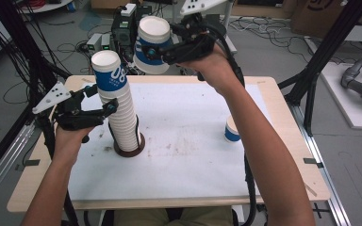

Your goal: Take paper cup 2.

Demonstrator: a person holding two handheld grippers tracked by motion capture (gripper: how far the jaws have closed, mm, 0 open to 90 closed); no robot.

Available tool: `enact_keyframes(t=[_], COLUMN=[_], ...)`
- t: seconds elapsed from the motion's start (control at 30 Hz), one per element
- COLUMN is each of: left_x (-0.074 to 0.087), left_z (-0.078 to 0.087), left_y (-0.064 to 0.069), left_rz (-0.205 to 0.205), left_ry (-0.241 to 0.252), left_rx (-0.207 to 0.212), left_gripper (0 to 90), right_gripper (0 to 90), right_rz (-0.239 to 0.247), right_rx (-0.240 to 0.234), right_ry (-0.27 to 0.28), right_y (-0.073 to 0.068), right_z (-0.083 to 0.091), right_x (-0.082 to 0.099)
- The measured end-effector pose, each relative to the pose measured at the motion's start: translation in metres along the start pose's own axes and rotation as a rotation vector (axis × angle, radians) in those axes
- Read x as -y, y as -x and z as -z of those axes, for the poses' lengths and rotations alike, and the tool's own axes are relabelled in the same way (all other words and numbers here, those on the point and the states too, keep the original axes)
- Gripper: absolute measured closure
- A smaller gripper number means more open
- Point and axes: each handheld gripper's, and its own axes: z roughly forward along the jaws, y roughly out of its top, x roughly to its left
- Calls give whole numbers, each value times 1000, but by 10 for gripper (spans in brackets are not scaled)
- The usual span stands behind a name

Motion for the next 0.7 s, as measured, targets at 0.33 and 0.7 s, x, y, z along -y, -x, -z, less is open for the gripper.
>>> enact_keyframes(t=[0.33, 0.7], left_x=[8, 31], left_z=[32, 37], left_y=[8, 28], left_rz=[-2, -12], left_ry=[15, -28], left_rx=[-9, 68], left_gripper=[142, 143], right_gripper=[267, 266], right_rz=[-42, -99], right_rx=[22, 47], right_ry=[-21, -52], right_y=[1, 2], right_z=[18, 30], right_x=[38, 93])
